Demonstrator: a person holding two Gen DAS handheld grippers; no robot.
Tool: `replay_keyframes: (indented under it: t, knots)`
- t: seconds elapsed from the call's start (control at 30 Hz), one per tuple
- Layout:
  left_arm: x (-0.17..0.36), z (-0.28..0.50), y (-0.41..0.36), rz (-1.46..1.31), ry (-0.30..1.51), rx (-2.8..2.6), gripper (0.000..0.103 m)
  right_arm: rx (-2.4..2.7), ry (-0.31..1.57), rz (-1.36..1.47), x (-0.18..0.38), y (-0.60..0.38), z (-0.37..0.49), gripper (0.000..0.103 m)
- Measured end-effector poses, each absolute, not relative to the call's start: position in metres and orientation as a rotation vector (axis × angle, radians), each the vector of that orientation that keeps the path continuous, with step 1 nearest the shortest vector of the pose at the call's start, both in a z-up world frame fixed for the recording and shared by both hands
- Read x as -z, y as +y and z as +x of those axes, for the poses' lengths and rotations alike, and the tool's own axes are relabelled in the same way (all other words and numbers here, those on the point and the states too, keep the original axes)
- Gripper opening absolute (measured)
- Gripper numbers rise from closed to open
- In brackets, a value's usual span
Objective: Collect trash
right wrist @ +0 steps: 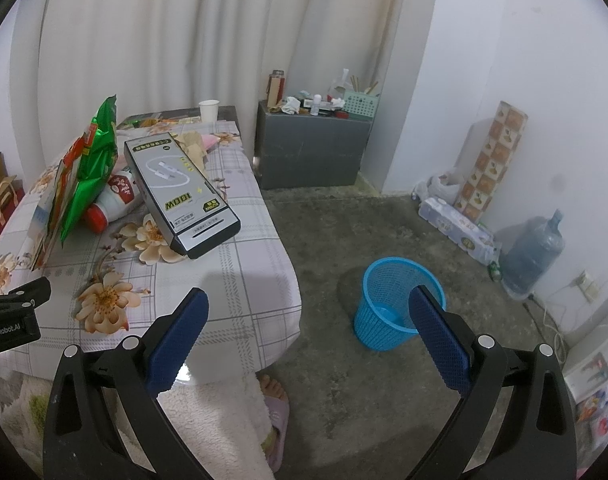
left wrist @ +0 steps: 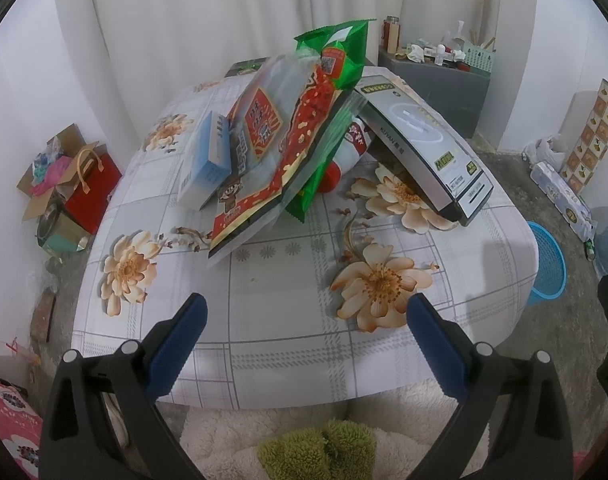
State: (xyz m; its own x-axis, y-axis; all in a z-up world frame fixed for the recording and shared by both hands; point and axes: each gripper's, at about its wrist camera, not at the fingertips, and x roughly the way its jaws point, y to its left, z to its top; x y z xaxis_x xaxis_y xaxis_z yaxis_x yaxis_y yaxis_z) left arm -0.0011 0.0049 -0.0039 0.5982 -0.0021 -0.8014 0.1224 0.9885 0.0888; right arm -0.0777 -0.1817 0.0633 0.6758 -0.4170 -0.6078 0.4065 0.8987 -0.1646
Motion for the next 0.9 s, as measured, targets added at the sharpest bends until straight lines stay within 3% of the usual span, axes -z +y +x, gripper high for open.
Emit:
replay_keyframes:
  t: [0.5,0.9]
  knots:
    - [0.005,0.0,0.01,0.129,0.935,0.067,0.098,0.356,0.738,0.048,-0.063,-0.18,-0.07,0.095]
    - [0.001,0.029,0.068,0.029,0.904,0.014,0.098,0.189,0.729,0.127,-0.088,-0.163,-0.036,0.095]
